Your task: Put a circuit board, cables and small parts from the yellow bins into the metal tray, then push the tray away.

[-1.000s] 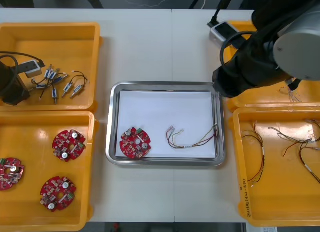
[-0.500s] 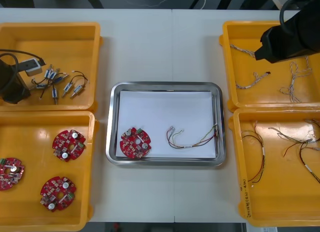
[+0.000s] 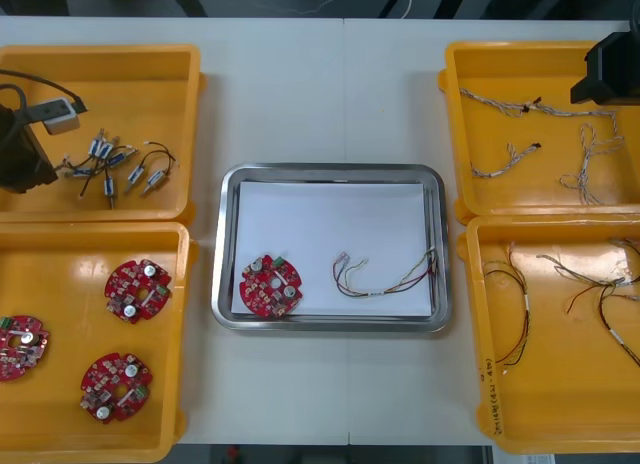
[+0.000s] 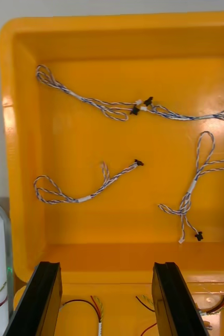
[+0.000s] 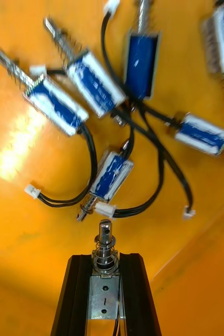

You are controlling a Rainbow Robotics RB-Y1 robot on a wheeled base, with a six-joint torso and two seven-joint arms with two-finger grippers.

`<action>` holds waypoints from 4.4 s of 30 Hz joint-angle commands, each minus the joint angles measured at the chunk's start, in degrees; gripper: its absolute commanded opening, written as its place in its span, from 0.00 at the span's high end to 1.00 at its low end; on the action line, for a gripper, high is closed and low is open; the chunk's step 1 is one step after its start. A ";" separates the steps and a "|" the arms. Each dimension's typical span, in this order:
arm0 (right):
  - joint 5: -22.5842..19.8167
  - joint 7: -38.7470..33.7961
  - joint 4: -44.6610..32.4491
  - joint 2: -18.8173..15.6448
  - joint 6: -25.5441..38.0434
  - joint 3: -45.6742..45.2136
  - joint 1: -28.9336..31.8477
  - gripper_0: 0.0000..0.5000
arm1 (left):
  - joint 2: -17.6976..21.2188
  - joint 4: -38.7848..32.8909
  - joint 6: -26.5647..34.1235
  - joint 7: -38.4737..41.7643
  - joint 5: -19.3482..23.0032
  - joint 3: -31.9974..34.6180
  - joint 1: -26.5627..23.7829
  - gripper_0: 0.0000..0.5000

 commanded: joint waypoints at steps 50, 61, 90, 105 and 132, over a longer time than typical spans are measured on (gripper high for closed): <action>2.21 -3.78 20.32 0.91 -3.57 3.58 -6.49 0.00 | -11.66 -54.56 30.71 68.20 -11.11 5.01 3.37 1.00; 2.82 -5.10 30.07 2.85 -9.55 4.64 -10.71 0.00 | -16.93 -54.56 30.71 77.78 -12.43 -3.25 -1.56 1.00; 8.63 -10.55 45.19 5.31 -32.05 9.29 -10.71 0.00 | -21.85 -41.73 12.38 84.81 -17.53 -21.09 -5.69 1.00; 12.84 -26.46 45.80 7.59 -32.84 9.29 -10.79 0.00 | -21.85 -36.19 4.91 86.48 -18.76 -25.92 -5.69 1.00; 15.39 -29.54 51.17 9.88 -36.53 7.89 -10.79 1.00 | -20.97 -32.94 -1.06 89.03 -18.32 -29.18 -5.86 0.00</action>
